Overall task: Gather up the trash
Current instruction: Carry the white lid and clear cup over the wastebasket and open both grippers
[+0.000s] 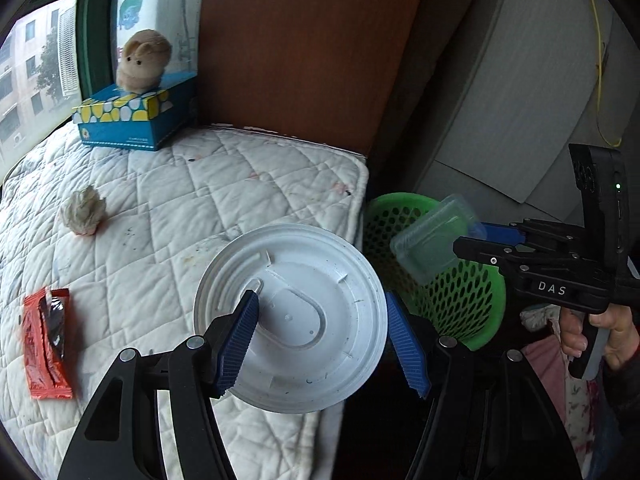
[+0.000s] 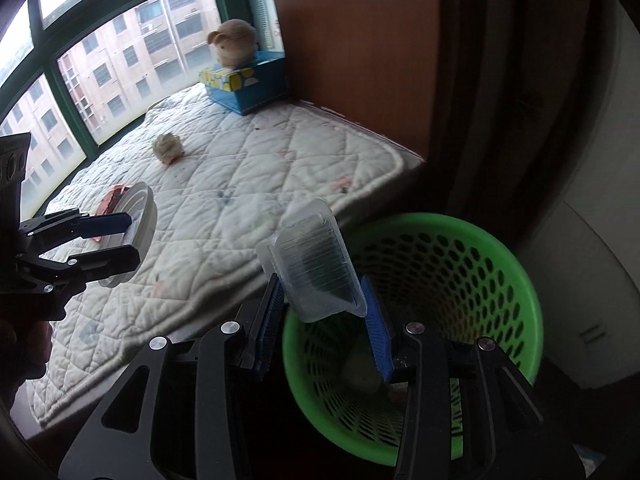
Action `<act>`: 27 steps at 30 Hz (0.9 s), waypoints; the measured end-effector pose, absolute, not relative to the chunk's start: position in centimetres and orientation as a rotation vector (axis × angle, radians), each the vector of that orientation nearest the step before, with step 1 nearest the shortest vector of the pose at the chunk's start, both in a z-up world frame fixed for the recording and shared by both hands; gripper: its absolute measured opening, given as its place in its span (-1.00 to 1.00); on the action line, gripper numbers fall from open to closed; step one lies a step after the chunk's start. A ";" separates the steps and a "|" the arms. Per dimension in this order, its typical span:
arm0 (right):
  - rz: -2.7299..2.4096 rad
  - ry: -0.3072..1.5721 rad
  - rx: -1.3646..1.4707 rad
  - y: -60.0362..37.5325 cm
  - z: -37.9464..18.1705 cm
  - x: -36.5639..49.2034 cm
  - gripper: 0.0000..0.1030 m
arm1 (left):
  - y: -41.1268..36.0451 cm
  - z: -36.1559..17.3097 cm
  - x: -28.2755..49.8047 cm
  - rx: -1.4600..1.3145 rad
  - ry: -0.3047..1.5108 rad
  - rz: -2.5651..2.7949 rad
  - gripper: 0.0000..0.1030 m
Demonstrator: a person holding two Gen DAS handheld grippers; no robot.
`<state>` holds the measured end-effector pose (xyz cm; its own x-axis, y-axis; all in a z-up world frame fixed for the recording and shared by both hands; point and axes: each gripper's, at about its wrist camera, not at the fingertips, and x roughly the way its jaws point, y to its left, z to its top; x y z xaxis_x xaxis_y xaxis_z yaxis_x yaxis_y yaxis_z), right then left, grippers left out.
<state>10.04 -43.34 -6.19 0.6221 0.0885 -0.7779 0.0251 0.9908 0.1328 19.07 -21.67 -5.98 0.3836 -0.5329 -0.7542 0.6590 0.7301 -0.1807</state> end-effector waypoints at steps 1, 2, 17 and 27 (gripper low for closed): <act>0.020 0.904 0.141 -44.0 -6.4 9.7 -0.21 | -22.4 -6.0 18.9 0.165 0.899 -0.774 0.21; 0.004 0.908 0.148 -44.7 -6.6 9.5 -0.21 | -23.2 -6.1 18.7 0.172 0.901 -0.783 0.21; -0.117 0.893 0.257 -50.8 -7.0 4.9 -0.05 | -31.6 -8.5 17.1 0.240 0.964 -0.870 0.21; -0.152 0.842 0.272 -52.8 -5.7 2.1 0.13 | -37.0 -10.4 15.9 0.283 1.020 -0.915 0.21</act>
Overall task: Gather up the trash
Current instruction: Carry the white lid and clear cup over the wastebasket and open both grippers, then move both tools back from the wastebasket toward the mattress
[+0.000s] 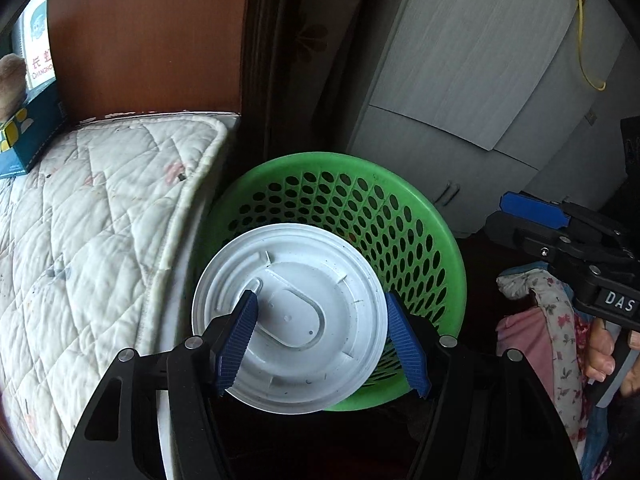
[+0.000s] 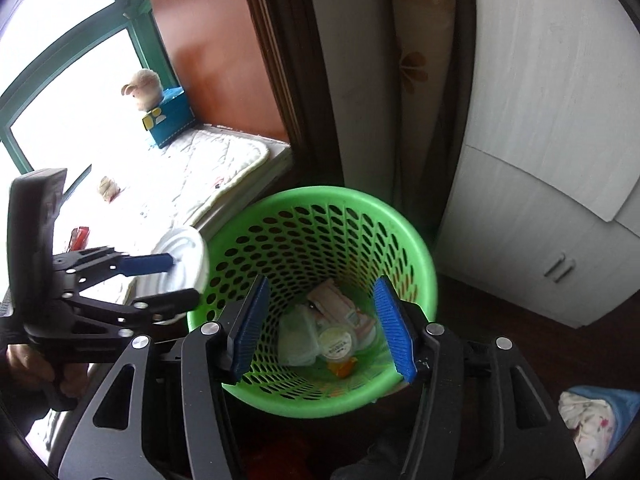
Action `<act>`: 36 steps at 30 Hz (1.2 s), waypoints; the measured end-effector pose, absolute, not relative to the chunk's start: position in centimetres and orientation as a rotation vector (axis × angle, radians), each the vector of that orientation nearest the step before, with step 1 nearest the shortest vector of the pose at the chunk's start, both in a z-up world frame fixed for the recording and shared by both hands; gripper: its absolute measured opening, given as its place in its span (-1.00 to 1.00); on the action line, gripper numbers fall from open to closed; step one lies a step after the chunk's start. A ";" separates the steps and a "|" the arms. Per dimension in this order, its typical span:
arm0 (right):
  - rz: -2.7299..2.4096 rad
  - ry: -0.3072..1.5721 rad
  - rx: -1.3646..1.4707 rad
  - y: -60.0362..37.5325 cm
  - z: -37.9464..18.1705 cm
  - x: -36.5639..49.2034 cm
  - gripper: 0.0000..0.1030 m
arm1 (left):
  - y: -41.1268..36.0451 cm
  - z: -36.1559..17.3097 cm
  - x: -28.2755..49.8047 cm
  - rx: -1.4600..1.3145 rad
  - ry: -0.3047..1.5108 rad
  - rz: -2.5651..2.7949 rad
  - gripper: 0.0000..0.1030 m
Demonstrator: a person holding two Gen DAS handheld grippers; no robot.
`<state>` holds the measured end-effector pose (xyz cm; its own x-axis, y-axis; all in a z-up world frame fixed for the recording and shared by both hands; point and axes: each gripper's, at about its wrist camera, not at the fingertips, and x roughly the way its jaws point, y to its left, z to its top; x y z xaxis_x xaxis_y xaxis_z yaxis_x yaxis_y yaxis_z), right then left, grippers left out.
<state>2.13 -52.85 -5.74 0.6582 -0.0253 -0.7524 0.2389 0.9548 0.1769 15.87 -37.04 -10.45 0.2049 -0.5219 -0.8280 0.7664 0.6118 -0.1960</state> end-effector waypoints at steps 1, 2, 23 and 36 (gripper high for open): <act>-0.153 0.837 0.275 -53.0 -5.6 1.9 0.16 | -37.5 -10.6 15.8 0.285 1.024 -0.919 0.21; -0.154 0.834 0.279 -53.2 -5.6 1.7 0.16 | -38.0 -10.7 15.7 0.284 1.028 -0.924 0.21; -0.073 0.814 0.262 -50.5 -4.9 2.1 0.36 | -32.2 -8.5 15.7 0.242 0.964 -0.801 0.60; 0.059 0.830 0.185 -43.3 -4.3 6.8 0.45 | -17.8 -6.9 20.6 0.161 0.918 -0.475 0.65</act>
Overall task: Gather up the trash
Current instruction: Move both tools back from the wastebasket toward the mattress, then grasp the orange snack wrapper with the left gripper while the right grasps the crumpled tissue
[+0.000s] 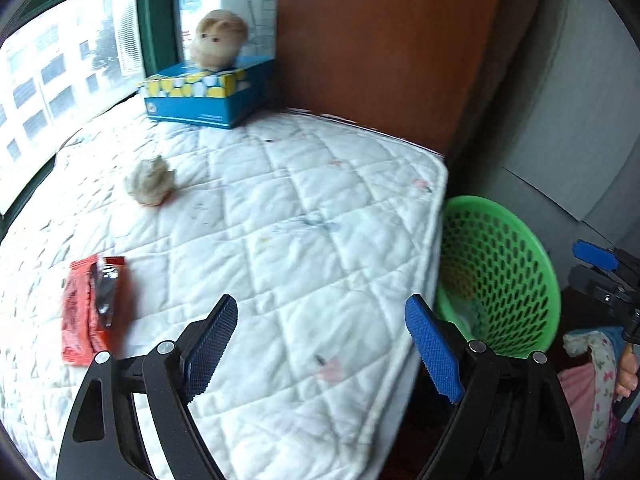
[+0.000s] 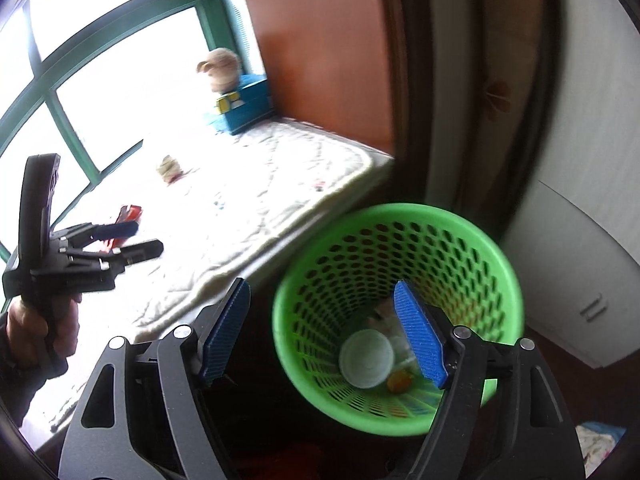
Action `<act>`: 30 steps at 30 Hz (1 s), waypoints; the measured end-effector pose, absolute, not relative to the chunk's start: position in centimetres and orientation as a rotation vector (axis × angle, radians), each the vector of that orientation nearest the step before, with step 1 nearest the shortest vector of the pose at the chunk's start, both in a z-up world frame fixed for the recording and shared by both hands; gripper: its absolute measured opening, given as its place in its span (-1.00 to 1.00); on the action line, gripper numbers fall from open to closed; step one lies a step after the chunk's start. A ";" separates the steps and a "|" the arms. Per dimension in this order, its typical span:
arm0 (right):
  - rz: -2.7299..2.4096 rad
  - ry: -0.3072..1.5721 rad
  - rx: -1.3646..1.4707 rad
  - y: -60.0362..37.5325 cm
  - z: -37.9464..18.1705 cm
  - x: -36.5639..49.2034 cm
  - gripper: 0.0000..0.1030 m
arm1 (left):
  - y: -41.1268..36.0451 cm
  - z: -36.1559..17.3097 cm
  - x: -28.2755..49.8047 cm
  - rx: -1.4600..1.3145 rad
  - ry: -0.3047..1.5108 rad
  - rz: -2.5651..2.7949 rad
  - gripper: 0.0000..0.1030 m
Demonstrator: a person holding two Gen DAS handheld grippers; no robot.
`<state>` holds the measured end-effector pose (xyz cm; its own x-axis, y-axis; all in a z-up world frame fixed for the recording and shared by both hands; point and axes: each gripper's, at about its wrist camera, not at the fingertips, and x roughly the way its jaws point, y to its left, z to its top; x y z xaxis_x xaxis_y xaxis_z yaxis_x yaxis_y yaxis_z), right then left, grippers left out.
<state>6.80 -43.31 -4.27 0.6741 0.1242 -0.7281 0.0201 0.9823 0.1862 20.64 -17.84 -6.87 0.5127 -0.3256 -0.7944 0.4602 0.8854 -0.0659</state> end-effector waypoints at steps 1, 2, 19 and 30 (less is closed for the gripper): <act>0.068 0.833 0.179 -42.8 -4.3 7.2 0.46 | -16.6 -6.8 21.2 0.155 0.915 -0.453 0.70; 0.077 0.836 0.175 -42.2 -4.3 7.6 0.46 | -15.4 -6.8 21.7 0.149 0.913 -0.427 0.72; 0.211 0.864 0.109 -34.4 -4.3 13.9 0.48 | -2.3 -10.1 28.2 0.101 0.979 -0.188 0.82; 0.292 0.897 0.038 -29.1 -5.1 18.4 0.48 | -1.2 -12.5 30.0 0.094 1.041 -0.222 0.82</act>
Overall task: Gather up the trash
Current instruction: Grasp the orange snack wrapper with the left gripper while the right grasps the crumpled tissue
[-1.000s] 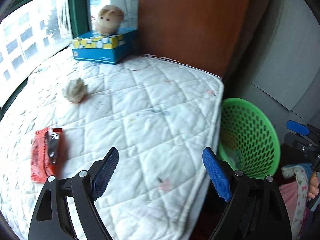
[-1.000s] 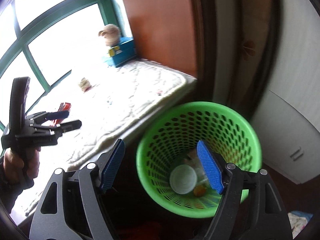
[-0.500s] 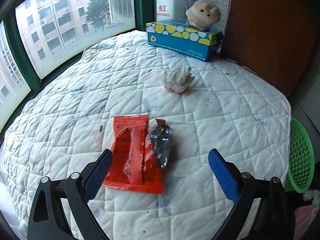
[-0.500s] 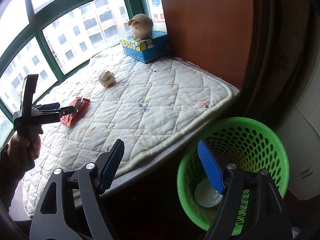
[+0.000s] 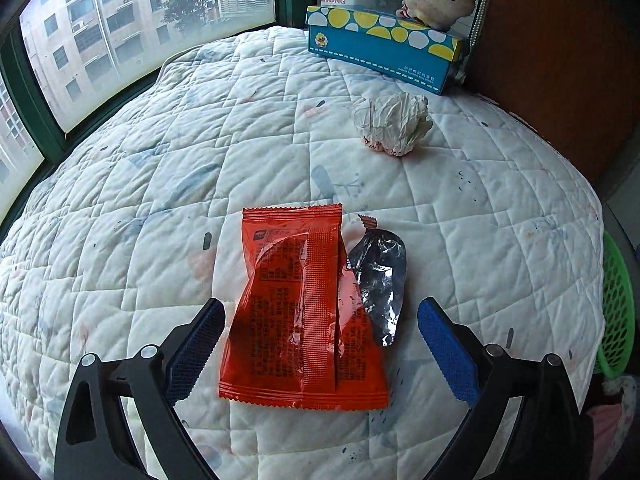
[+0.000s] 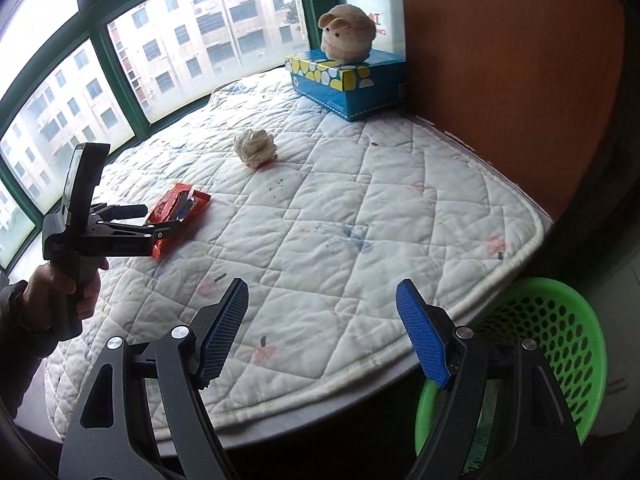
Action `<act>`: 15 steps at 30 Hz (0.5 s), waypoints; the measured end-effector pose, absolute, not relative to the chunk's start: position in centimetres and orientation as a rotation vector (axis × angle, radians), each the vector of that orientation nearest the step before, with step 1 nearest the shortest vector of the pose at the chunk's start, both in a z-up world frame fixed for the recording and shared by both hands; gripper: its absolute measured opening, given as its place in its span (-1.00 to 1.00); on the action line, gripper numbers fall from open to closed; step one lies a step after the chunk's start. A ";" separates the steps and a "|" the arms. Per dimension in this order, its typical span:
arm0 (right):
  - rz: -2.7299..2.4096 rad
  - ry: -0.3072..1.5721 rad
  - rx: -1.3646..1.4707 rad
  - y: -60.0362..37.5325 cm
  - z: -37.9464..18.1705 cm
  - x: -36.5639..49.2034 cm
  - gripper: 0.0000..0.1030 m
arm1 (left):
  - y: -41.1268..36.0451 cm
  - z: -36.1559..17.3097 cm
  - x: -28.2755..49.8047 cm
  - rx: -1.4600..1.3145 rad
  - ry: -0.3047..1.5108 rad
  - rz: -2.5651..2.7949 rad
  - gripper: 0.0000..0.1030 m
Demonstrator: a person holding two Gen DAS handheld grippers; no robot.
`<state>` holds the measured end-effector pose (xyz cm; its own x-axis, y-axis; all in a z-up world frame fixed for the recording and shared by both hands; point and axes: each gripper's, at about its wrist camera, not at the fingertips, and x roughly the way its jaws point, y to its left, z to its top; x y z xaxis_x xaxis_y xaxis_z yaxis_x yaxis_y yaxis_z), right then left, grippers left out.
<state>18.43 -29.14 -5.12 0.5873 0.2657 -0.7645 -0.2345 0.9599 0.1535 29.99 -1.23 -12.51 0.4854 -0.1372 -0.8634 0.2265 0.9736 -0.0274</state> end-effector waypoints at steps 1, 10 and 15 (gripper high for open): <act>0.301 0.899 0.028 -28.6 -5.2 19.0 0.48 | -1.1 -12.7 30.1 0.089 1.047 -0.230 0.82; 0.390 0.929 -0.034 -22.8 -6.3 25.1 0.48 | 0.6 -12.8 30.5 0.043 1.054 -0.300 0.27; 0.405 0.942 -0.043 -19.7 -7.0 29.1 0.47 | 1.4 -12.4 30.6 0.030 1.053 -0.316 0.10</act>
